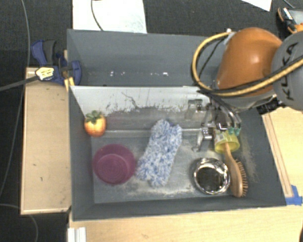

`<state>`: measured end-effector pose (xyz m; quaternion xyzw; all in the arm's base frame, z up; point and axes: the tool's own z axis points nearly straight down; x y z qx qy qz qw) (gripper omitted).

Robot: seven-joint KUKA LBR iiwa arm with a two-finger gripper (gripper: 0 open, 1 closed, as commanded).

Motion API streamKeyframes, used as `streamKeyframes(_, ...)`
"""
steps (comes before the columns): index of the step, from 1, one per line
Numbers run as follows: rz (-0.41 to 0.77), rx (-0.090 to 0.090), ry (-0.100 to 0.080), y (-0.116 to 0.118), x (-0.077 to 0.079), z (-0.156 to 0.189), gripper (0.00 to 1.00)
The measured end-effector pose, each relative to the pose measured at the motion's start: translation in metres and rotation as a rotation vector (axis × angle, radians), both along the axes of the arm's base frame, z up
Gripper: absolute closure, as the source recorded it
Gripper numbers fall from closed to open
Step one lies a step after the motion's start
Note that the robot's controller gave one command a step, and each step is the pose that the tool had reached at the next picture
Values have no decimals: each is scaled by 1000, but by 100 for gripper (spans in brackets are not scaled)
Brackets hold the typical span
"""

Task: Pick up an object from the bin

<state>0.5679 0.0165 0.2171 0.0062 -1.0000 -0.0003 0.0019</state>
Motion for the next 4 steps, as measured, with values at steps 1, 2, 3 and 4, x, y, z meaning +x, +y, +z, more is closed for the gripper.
streamKeyframes(1,-1,0,-7,0,2,4,0)
streamKeyframes(2,418,4,-2,62,-4,-77,0)
streamKeyframes(3,373,0,-10,67,-15,-59,0)
streamKeyframes(4,941,3,-10,68,8,-91,0)
